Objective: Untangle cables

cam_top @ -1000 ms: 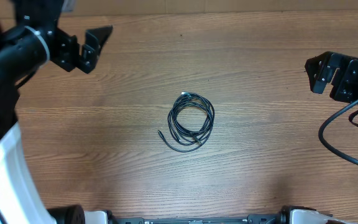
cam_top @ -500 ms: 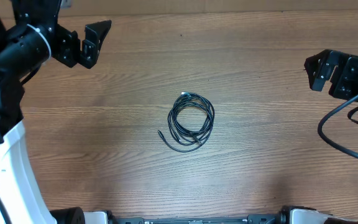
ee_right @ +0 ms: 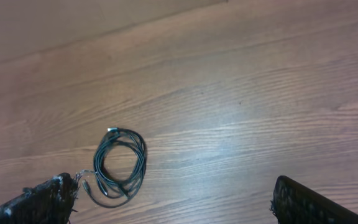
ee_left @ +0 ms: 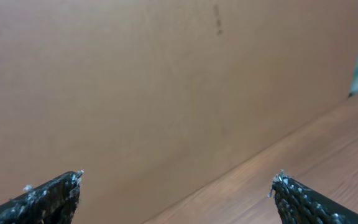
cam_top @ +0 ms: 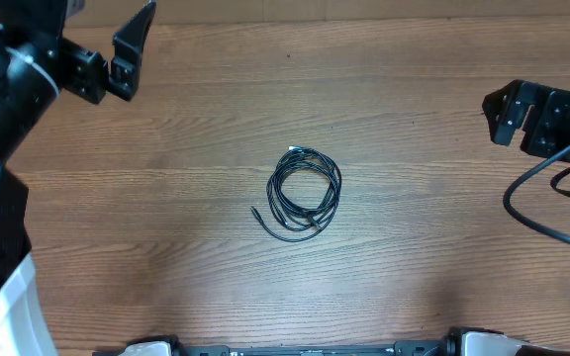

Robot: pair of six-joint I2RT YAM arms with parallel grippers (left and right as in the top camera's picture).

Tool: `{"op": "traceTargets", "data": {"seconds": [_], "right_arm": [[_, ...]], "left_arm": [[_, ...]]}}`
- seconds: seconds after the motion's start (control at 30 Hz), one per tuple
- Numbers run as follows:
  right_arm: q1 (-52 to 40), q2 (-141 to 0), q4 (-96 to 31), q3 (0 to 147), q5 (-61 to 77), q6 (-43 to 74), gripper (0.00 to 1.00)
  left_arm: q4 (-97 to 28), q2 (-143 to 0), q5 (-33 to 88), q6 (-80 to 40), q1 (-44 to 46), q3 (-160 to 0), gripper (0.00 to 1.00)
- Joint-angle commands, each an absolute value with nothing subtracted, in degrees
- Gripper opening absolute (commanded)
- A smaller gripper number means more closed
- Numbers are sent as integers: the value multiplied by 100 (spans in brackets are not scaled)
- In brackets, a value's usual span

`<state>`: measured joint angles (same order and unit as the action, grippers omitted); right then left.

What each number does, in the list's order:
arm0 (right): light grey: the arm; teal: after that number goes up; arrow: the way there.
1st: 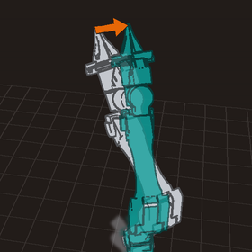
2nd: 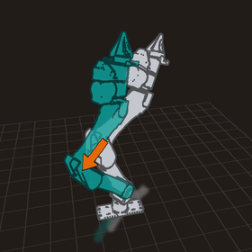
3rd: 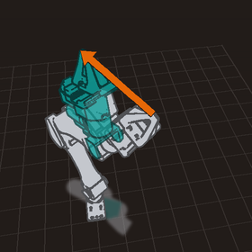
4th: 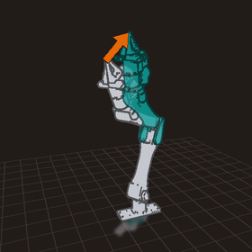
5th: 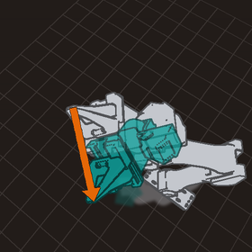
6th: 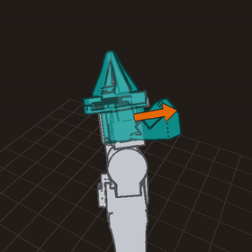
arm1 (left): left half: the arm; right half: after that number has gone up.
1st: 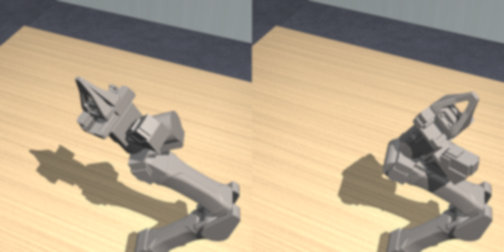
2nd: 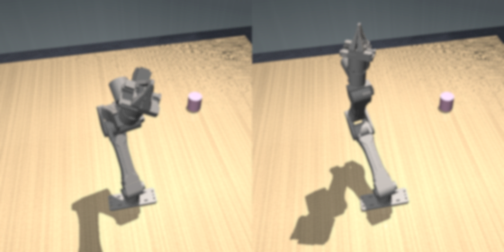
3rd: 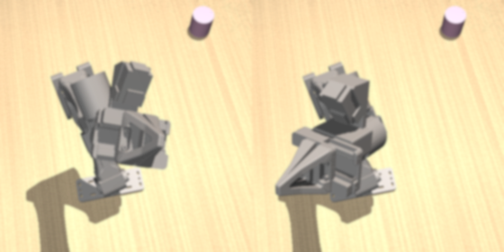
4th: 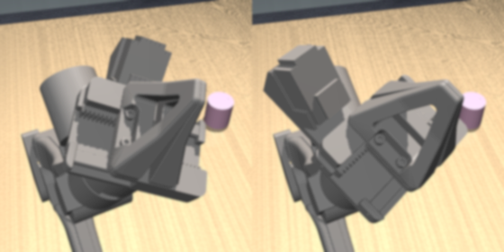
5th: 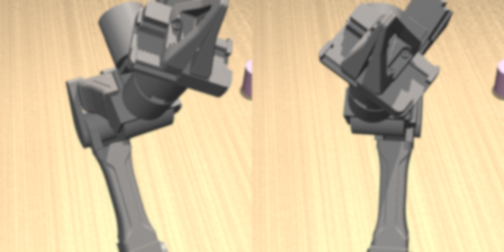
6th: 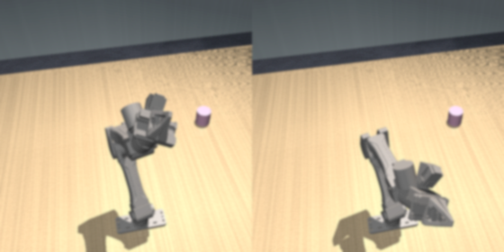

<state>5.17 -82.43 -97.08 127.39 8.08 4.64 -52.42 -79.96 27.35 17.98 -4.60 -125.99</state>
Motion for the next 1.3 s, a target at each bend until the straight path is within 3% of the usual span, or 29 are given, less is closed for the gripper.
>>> {"op": "traceTargets", "data": {"seconds": [0.0, 0.13, 0.27, 0.47, 0.73, 0.87, 1.27], "right_arm": [[515, -8368, -9655, 12543, 696, 438, 100], [515, -8503, -9636, 12440, 604, 440, 100], [515, -8569, -9633, 12431, 604, 440, 100], [515, -8569, -9638, 12431, 604, 440, 100], [515, -8569, -9673, 12431, 604, 440, 100], [515, -8569, -9682, 12431, 607, 443, 100], [515, -8569, -9509, 12431, 856, 460, 100]], "left_arm": [[-5282, -7959, 2613, 1350, -110, -12409, 100], [-4600, -7369, 1739, 1382, 556, -11288, 100], [-3481, -6051, 410, 2224, 1428, -9021, 100], [-1785, -5166, -379, 1747, 1382, -7006, 100], [-2829, -6104, 117, 681, 1262, -6877, 100], [-3642, -6862, 1280, 770, 1260, -6877, 100], [-4755, -8650, 2536, 749, 1278, -6877, 100]]}}
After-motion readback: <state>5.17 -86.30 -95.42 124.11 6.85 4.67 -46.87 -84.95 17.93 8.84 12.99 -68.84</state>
